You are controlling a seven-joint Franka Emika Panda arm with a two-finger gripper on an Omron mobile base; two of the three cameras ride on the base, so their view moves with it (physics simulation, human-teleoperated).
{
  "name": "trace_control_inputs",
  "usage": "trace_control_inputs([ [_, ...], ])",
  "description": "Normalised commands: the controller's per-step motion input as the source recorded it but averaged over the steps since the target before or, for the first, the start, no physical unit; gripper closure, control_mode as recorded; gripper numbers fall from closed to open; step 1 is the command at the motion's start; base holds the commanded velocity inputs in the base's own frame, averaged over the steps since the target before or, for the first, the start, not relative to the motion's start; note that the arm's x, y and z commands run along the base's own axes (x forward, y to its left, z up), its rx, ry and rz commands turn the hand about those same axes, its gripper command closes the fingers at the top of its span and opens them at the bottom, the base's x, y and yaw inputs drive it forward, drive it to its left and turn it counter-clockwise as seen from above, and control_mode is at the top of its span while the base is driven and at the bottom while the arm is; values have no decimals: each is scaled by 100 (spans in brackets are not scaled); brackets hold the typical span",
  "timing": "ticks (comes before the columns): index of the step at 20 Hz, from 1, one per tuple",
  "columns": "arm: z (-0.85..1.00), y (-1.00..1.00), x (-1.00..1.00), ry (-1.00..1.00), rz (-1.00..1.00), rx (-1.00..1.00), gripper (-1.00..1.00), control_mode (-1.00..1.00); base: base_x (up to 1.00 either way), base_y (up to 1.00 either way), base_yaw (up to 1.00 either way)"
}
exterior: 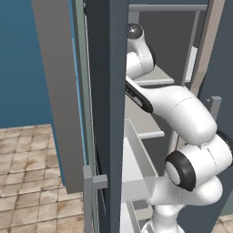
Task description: Open the freezer door, pick up the ice cube tray from the freezer, and place it on the dining counter.
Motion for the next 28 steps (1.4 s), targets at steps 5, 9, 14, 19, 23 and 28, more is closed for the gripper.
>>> trace_control_inputs([
  [5, 0, 0, 0, 0, 0, 0, 100, -100, 0, 0, 0],
  [9, 0, 0, -4, -8, 0, 0, 100, -100, 0, 0, 0],
  [14, 0, -5, -17, -21, 0, 0, 100, -100, 0, 0, 0],
  [19, 2, -3, -25, -33, 0, 0, 100, -100, 0, 0, 0],
  [23, 4, -3, -17, -34, 0, 0, 100, -100, 0, 0, 0],
  [28, 21, -3, -16, -20, 0, 0, 100, -100, 0, 0, 0],
])
